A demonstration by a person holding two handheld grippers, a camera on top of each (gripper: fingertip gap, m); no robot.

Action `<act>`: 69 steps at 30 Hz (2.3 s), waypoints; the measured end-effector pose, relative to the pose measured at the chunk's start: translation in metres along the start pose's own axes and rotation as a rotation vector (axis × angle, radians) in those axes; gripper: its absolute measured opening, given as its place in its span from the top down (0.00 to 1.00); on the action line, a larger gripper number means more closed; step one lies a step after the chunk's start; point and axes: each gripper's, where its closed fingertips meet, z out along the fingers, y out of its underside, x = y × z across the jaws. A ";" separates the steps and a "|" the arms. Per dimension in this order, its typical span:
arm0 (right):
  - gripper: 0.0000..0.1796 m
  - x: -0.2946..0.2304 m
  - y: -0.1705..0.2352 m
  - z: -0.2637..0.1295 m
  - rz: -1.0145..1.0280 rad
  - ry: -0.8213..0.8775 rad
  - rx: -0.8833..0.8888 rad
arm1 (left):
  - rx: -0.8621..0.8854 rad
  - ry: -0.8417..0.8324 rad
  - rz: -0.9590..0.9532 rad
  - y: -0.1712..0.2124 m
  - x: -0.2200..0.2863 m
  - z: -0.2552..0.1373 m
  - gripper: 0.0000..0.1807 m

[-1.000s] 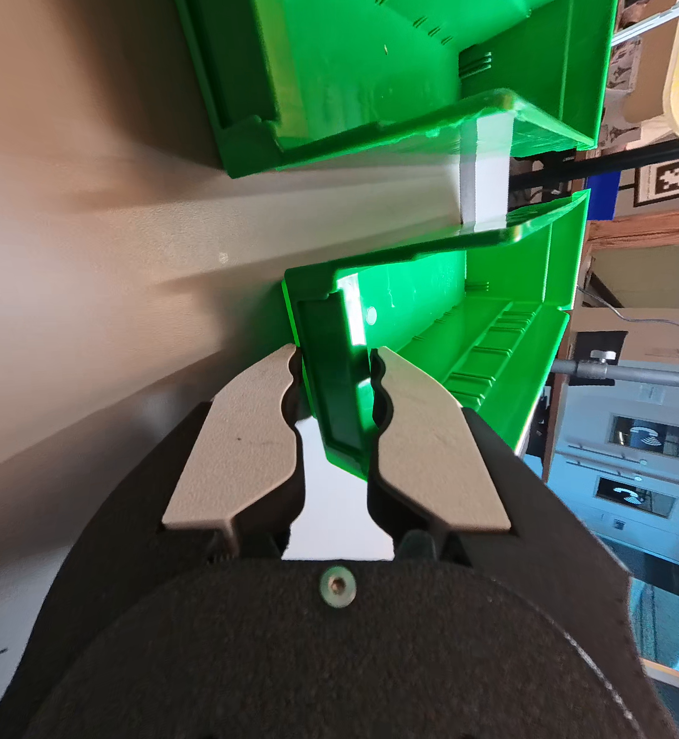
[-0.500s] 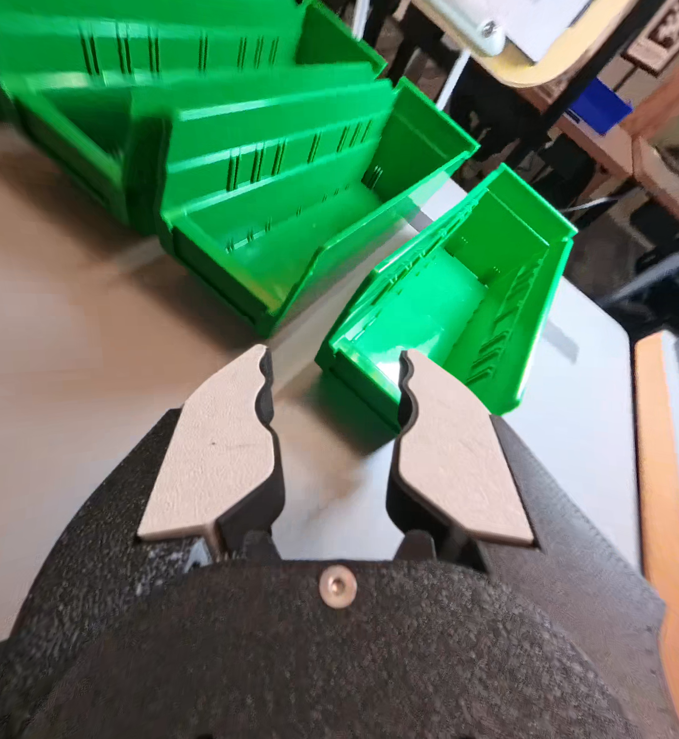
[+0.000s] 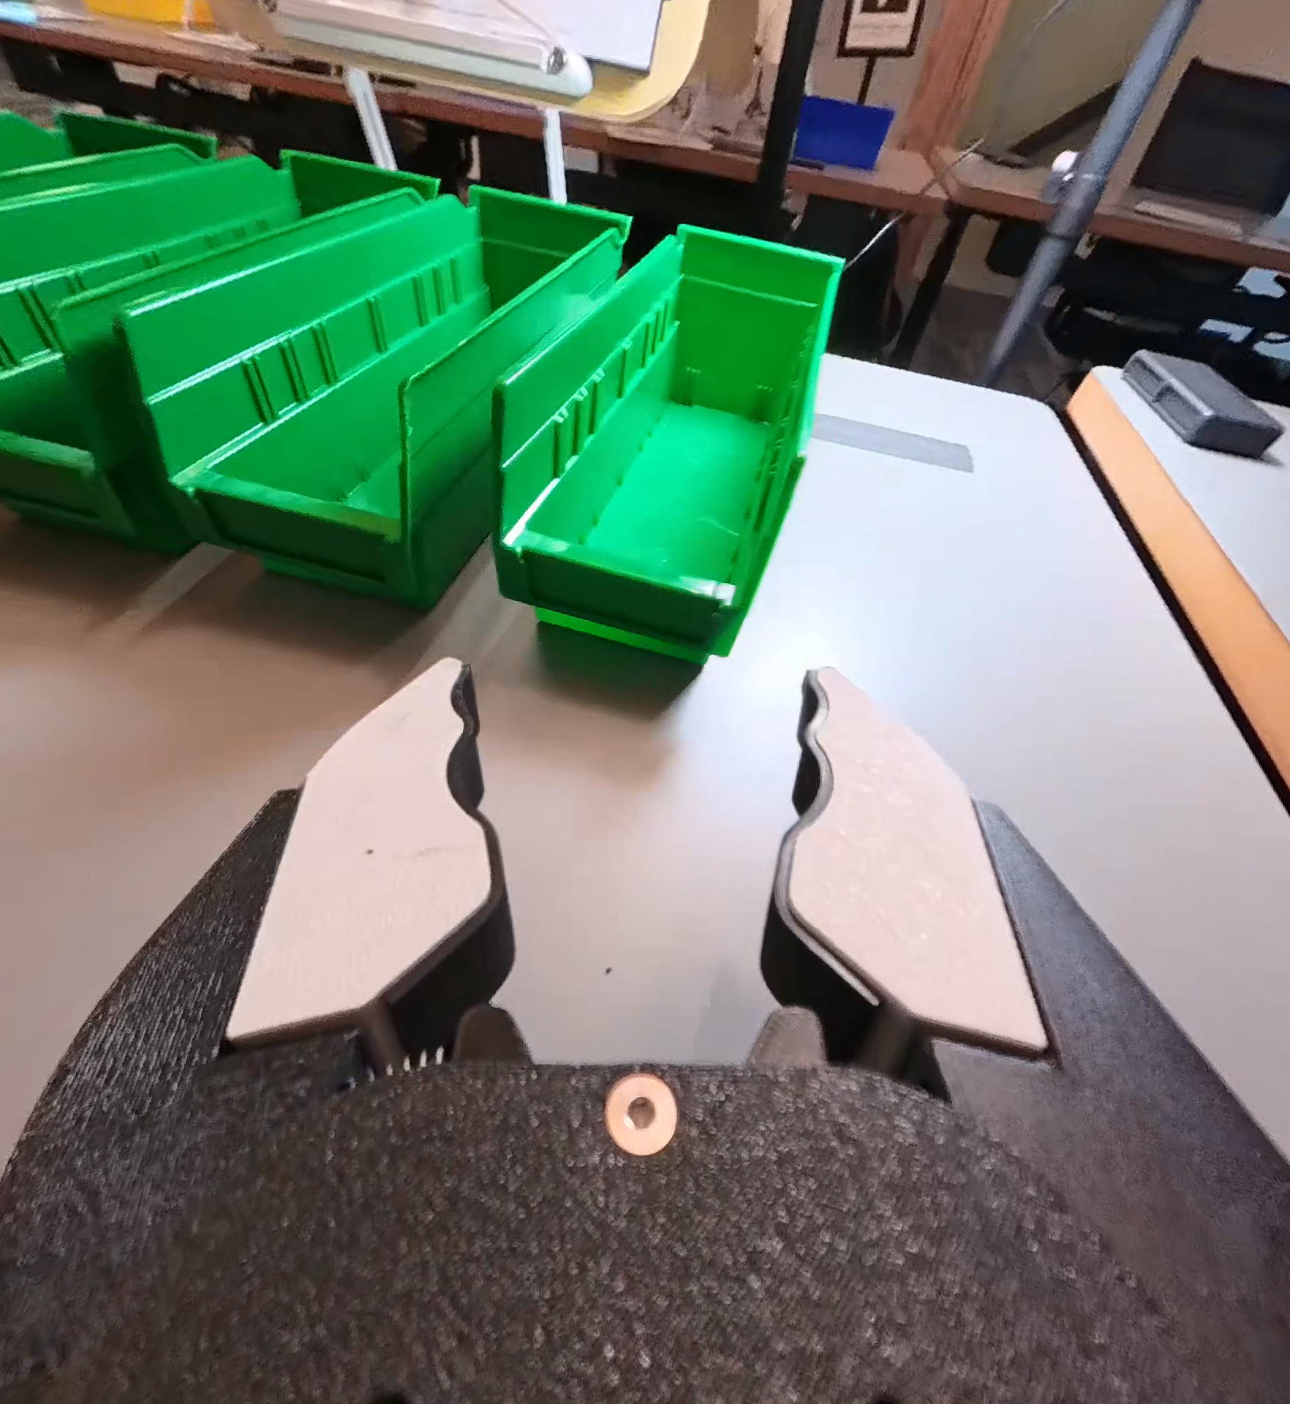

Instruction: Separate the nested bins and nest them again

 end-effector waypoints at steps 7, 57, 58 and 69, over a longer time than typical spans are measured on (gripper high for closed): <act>0.55 0.007 0.004 0.001 0.000 0.019 0.012 | -0.014 -0.022 0.011 0.005 -0.007 -0.001 0.71; 0.60 -0.001 -0.008 -0.010 0.000 -0.046 0.118 | -0.613 0.154 0.896 0.042 0.003 0.110 0.84; 0.60 -0.002 -0.008 -0.010 0.000 -0.048 0.117 | -0.598 0.161 0.893 0.035 0.005 0.106 0.84; 0.61 -0.001 -0.011 -0.012 0.002 -0.047 0.135 | -0.467 0.169 1.005 -0.096 0.061 0.092 0.84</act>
